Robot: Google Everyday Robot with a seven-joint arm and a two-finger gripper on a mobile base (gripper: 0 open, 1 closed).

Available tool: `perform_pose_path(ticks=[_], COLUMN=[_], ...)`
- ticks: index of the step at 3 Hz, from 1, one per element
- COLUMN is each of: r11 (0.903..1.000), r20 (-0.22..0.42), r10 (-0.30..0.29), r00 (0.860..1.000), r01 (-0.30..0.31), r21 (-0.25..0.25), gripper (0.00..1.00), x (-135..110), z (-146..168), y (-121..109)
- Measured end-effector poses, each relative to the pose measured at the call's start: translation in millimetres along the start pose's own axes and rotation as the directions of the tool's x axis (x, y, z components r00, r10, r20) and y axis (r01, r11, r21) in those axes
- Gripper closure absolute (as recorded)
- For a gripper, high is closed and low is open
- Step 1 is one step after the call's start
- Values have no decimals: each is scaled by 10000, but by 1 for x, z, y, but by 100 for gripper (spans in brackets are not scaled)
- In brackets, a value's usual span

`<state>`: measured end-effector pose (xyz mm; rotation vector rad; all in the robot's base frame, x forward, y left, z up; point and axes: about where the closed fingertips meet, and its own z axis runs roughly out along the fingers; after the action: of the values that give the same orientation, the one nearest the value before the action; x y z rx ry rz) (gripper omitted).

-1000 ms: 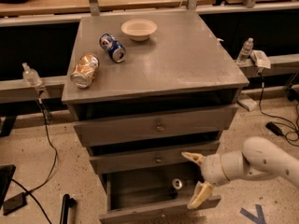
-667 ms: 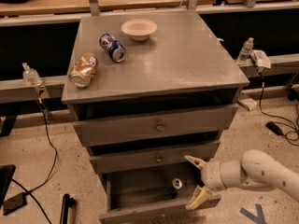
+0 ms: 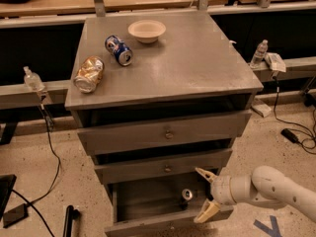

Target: Pick redbull can from bottom drawer and place on counter

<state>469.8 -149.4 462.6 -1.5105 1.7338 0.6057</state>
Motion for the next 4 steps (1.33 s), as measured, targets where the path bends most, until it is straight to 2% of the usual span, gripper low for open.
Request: perform_pose_path(ticks=[1, 2, 3, 4], r11=[9978, 9829, 9630, 9469], r20=[74, 169, 257, 225], r10=[534, 1030, 1250, 1413], r00=[9985, 9945, 9918, 9897], r01=[-536, -1044, -1275, -1417], r21=[395, 1516, 2374, 2887], gripper=[0, 0, 0, 0], x=[16, 60, 108, 141], z=[3, 17, 40, 63], y=[-12, -26, -38, -47])
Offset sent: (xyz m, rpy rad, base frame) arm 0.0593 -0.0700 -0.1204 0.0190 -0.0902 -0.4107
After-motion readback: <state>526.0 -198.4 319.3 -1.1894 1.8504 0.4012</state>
